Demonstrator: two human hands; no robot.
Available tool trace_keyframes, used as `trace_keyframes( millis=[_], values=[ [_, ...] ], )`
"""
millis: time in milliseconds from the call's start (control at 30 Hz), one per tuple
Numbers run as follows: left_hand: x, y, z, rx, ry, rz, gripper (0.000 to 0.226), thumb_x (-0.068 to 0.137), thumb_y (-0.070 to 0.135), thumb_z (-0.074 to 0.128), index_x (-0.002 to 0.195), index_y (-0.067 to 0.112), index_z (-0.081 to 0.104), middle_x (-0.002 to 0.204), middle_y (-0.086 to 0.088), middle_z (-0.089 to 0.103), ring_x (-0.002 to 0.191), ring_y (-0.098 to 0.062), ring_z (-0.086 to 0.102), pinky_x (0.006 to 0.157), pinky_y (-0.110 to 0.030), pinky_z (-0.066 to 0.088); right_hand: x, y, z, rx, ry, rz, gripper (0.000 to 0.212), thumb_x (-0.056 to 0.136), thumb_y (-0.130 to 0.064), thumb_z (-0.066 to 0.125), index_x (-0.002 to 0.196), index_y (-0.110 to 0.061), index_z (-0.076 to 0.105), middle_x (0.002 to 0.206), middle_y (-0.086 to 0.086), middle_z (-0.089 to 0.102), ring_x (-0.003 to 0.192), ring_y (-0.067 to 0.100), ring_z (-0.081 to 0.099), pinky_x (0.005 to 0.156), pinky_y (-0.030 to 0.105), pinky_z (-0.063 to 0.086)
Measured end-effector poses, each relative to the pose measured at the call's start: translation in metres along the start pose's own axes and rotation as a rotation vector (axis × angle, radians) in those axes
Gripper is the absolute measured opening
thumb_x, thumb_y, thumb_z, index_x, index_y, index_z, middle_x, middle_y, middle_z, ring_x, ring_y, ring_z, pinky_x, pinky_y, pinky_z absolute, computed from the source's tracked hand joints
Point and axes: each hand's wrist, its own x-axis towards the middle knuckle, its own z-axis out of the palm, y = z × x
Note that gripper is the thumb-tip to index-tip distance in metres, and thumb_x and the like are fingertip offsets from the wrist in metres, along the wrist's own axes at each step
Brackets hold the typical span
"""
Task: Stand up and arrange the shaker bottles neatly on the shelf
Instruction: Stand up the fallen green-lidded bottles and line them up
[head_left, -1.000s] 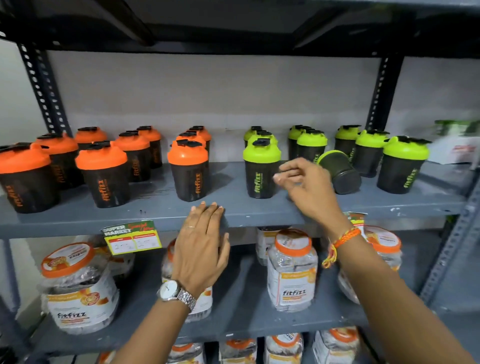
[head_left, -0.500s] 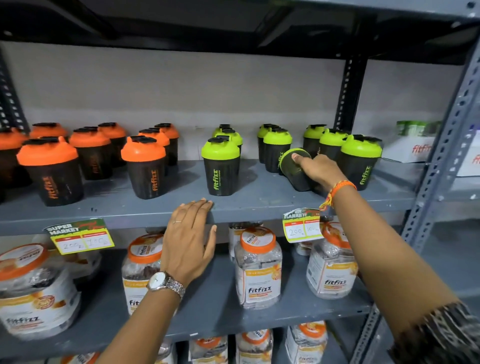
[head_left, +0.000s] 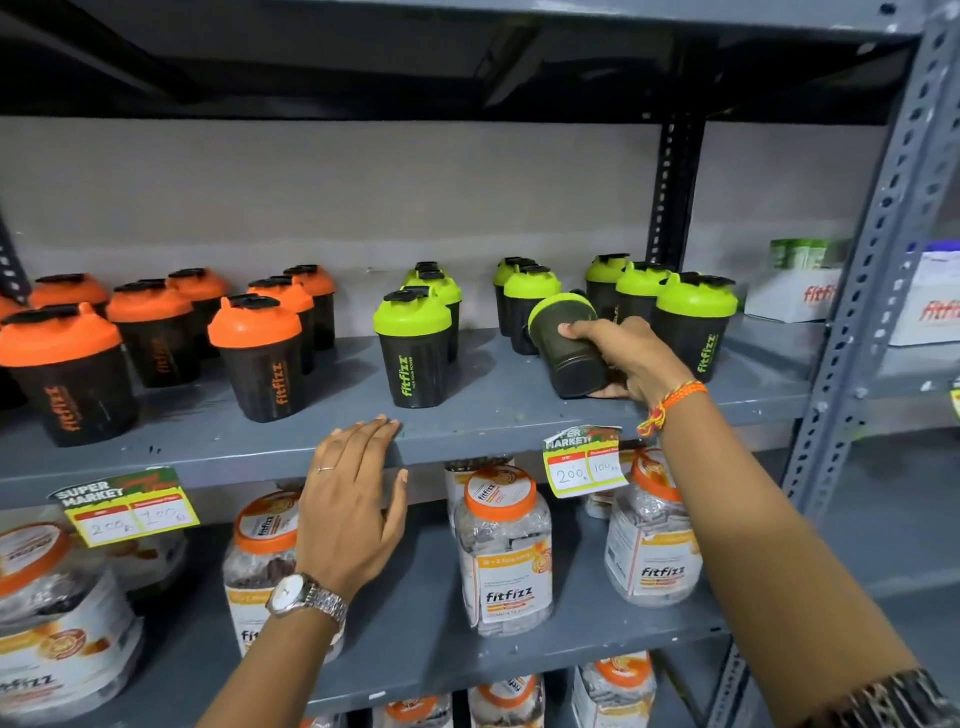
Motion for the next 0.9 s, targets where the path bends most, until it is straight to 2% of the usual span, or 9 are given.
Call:
trace_keyframes(
  millis=[67, 133, 233, 300, 400, 533, 667, 767, 900],
  values=[
    [0.000, 0.002, 0.000, -0.001, 0.004, -0.019, 0.049, 0.091, 0.030, 0.053, 0.137, 0.012, 0.055, 0.135, -0.008, 0.061, 0.126, -0.027, 0.052, 0.121, -0.039, 0.025, -0.001, 0.004, 0.005, 0.037, 0.046, -0.061, 0.049, 0.068, -0.028, 0.090, 0.103, -0.005, 0.063, 0.094, 0.014, 0.073, 0.080, 0.027, 0.076, 0.053, 0.039, 0.063],
    [-0.001, 0.004, 0.001, -0.009, 0.008, -0.034, 0.049, 0.091, 0.032, 0.052, 0.136, 0.012, 0.055, 0.135, -0.008, 0.061, 0.126, -0.026, 0.052, 0.121, -0.039, 0.024, -0.001, 0.009, 0.009, -0.040, 0.118, -0.169, 0.042, 0.059, -0.033, 0.093, 0.082, -0.010, 0.067, 0.084, 0.008, 0.072, 0.081, 0.025, 0.075, 0.067, 0.044, 0.064],
    [-0.001, 0.004, 0.001, -0.021, 0.009, -0.032, 0.050, 0.092, 0.033, 0.050, 0.137, 0.012, 0.055, 0.135, -0.008, 0.061, 0.127, -0.026, 0.051, 0.121, -0.040, 0.027, -0.007, 0.016, 0.017, -0.175, 0.240, -0.306, 0.040, 0.070, -0.030, 0.091, 0.091, -0.005, 0.067, 0.073, -0.007, 0.052, 0.082, 0.017, 0.057, 0.080, 0.032, 0.050],
    [-0.001, 0.003, 0.000, -0.023, 0.001, -0.028, 0.050, 0.092, 0.034, 0.049, 0.137, 0.012, 0.055, 0.136, -0.007, 0.061, 0.128, -0.025, 0.051, 0.121, -0.040, 0.027, -0.005, 0.019, 0.024, -0.240, 0.268, -0.361, 0.063, 0.067, -0.037, 0.091, 0.112, -0.001, 0.066, 0.084, -0.003, 0.056, 0.091, 0.018, 0.055, 0.080, 0.030, 0.049],
    [-0.001, 0.002, 0.000, -0.027, -0.021, -0.027, 0.051, 0.093, 0.035, 0.047, 0.138, 0.012, 0.054, 0.138, -0.007, 0.060, 0.129, -0.025, 0.051, 0.121, -0.041, 0.027, 0.004, 0.028, 0.030, -0.320, 0.299, -0.402, 0.076, 0.048, -0.054, 0.087, 0.107, -0.013, 0.062, 0.100, 0.003, 0.069, 0.097, 0.024, 0.067, 0.082, 0.040, 0.060],
    [-0.001, 0.004, -0.002, -0.022, -0.020, -0.055, 0.050, 0.095, 0.038, 0.044, 0.137, 0.015, 0.056, 0.137, -0.006, 0.061, 0.129, -0.024, 0.053, 0.121, -0.041, 0.028, 0.010, 0.032, 0.033, -0.371, 0.315, -0.444, 0.082, 0.047, -0.050, 0.091, 0.111, -0.016, 0.053, 0.113, 0.010, 0.066, 0.108, 0.029, 0.064, 0.089, 0.047, 0.059],
    [0.016, 0.020, -0.018, -0.068, 0.037, -0.210, 0.036, 0.096, 0.038, 0.044, 0.114, 0.020, 0.070, 0.111, -0.002, 0.074, 0.103, -0.024, 0.066, 0.096, -0.041, 0.047, 0.012, 0.036, 0.036, -0.398, 0.315, -0.462, 0.083, 0.054, -0.044, 0.094, 0.115, -0.012, 0.047, 0.120, 0.013, 0.060, 0.115, 0.034, 0.058, 0.094, 0.048, 0.054],
    [0.052, 0.013, -0.031, -0.102, -0.010, -0.347, 0.026, 0.092, 0.032, 0.054, 0.111, 0.023, 0.070, 0.095, -0.002, 0.077, 0.089, -0.030, 0.070, 0.077, -0.042, 0.054, 0.019, 0.036, 0.030, -0.398, 0.248, -0.433, 0.095, 0.049, -0.051, 0.095, 0.120, -0.012, 0.046, 0.123, 0.008, 0.061, 0.115, 0.028, 0.058, 0.095, 0.043, 0.053],
    [0.104, -0.027, -0.023, -0.485, -0.342, -0.480, 0.068, 0.085, 0.007, 0.065, 0.148, 0.017, 0.039, 0.133, -0.006, 0.061, 0.116, -0.023, 0.061, 0.105, -0.045, 0.047, 0.038, 0.033, -0.001, -0.076, -0.109, -0.191, 0.103, 0.056, -0.033, 0.099, 0.140, -0.011, 0.043, 0.112, -0.007, 0.071, 0.116, 0.021, 0.065, 0.103, 0.043, 0.051]
  ],
)
